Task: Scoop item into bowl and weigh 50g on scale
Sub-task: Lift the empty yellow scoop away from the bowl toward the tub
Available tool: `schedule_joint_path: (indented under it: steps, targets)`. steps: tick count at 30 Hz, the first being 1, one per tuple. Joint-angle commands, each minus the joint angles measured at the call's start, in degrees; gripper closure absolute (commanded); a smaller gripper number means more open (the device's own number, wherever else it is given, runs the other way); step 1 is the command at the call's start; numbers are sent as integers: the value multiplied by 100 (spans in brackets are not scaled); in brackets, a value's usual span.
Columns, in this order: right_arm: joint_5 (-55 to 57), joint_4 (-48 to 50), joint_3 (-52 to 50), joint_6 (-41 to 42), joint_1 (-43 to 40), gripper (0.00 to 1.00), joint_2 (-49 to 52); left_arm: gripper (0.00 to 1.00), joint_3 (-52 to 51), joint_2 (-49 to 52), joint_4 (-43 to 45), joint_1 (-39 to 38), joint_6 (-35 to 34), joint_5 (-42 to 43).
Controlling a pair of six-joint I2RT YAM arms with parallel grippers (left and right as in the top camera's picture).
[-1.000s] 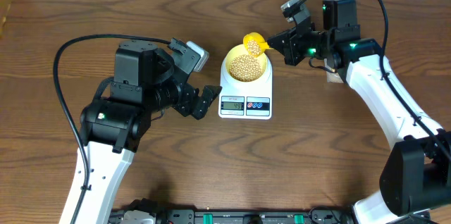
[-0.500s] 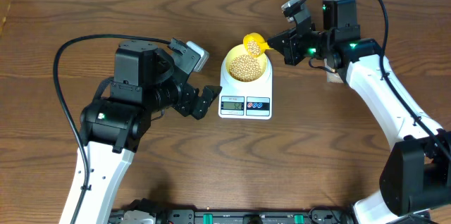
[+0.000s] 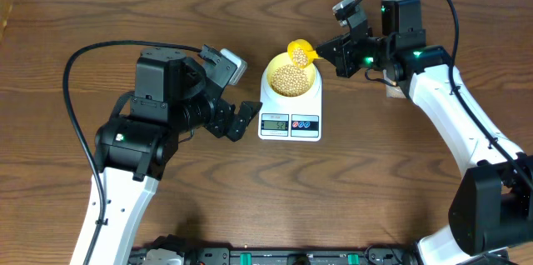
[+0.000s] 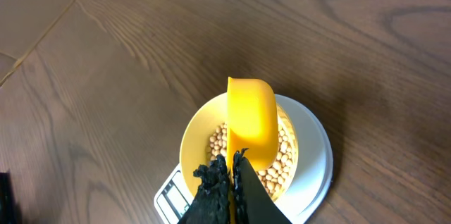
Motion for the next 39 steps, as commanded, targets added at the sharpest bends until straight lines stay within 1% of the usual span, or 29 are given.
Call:
schedule_joint_path:
  steps: [1, 6, 10, 15, 20, 25, 29, 32, 39]
  targets:
    - [-24, -7, -7, 70, 22, 99, 33, 2, -28, 22, 4, 31, -9, 50]
    - [-28, -4, -7, 452, 20, 99, 33, 2, -28, 22, 4, 31, -9, 50]
    - [-361, 7, -7, 632, -22, 99, 33, 2, -28, 22, 4, 31, -9, 50]
    - [-820, 68, -7, 811, -210, 99, 33, 2, -28, 22, 4, 31, -9, 50]
    - [-966, 160, -7, 1080, -516, 99, 33, 2, -28, 22, 4, 31, -9, 50]
    - [-1513, 330, -7, 1086, -935, 99, 33, 2, -28, 22, 4, 31, -9, 50]
    - [-1558, 341, -7, 1322, -1340, 99, 33, 2, -28, 22, 4, 31, -9, 50]
    - [-1674, 343, -7, 1333, -1681, 99, 33, 2, -28, 22, 4, 31, -9, 50]
    - [-1978, 199, -7, 1510, -2702, 99, 33, 2, -28, 22, 4, 31, -9, 50]
